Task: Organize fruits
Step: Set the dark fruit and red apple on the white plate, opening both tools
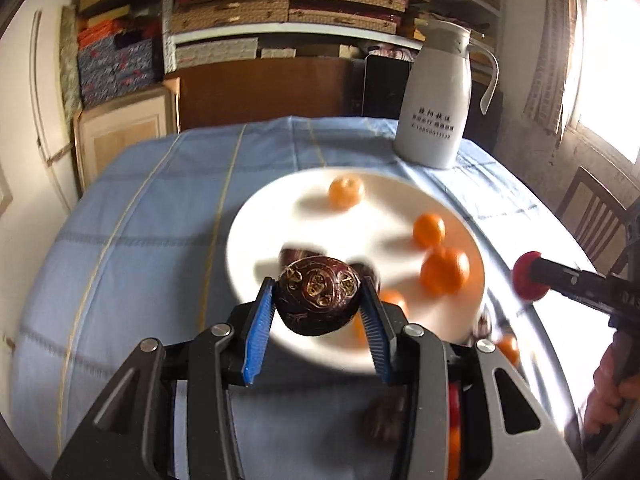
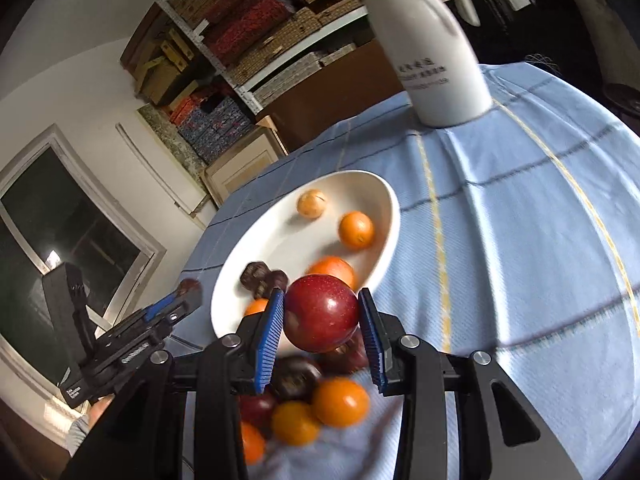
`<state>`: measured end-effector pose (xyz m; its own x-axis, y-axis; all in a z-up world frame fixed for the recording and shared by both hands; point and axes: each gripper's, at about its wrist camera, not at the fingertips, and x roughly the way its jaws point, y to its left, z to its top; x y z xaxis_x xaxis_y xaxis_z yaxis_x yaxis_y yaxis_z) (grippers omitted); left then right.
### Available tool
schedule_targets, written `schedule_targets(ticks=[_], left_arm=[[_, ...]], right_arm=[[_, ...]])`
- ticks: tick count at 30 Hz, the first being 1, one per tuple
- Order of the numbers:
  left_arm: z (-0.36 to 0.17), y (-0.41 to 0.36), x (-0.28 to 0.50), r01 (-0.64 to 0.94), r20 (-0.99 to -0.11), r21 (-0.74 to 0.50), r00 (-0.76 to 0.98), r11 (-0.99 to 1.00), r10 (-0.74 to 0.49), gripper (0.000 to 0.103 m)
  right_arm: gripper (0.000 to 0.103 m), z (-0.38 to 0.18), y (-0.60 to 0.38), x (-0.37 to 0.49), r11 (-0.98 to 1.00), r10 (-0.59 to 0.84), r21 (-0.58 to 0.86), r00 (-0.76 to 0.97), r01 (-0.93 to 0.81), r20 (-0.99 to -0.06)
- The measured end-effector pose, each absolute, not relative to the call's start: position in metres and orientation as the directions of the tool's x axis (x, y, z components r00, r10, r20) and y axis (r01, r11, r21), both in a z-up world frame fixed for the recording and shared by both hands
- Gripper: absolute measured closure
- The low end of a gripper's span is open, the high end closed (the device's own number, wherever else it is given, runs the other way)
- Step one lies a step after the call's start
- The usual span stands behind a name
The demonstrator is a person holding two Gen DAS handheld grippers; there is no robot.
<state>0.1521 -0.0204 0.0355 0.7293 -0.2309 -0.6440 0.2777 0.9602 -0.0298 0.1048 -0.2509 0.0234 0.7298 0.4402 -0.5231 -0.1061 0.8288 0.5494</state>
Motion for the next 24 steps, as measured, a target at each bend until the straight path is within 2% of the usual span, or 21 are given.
schedule_targets(ticks=[7,9,11,15,17,21,24], left_arm=[[0.017,-0.032,0.211,0.255,-0.674,-0.077,0.699,0.964,-0.238,0.061],[0.010,-0.030,0.217,0.259,-0.686,-0.075,0.688,0.963,-0.238,0.054],[0.007,-0.026,0.219,0.244,-0.688,-0.082,0.688,0.966,-0.232,0.039],[0.010,-0.020,0.213,0.245,-0.677,-0.094,0.695,0.965,-0.242,0.036],[0.011,-0.019,0.206,0.244,-0.670,-0.077,0.706,0.967,-0.231,0.030],[0.010,-0.011,0.190,0.235,-0.667,-0.083,0.709,0.969,-0.229,0.027],[0.007,-0.001,0.174,0.217,-0.665,-0.105,0.710,0.970,-0.231,0.021]], right_arm=[[0.063,0.034,-0.203,0.169,0.861,0.440,0.480,0.723,-0.171,-0.533],[0.059,0.024,-0.198,0.180,0.869,0.433,0.468,0.706,-0.161,-0.560],[0.050,0.018,-0.199,0.183,0.876,0.425,0.458,0.693,-0.153,-0.582],[0.047,0.020,-0.211,0.172,0.877,0.404,0.463,0.719,-0.129,-0.566],[0.043,0.020,-0.219,0.164,0.876,0.390,0.469,0.735,-0.111,-0.554],[0.042,0.018,-0.236,0.155,0.864,0.376,0.497,0.752,-0.074,-0.542],[0.041,0.018,-0.247,0.143,0.862,0.356,0.505,0.767,-0.048,-0.534]])
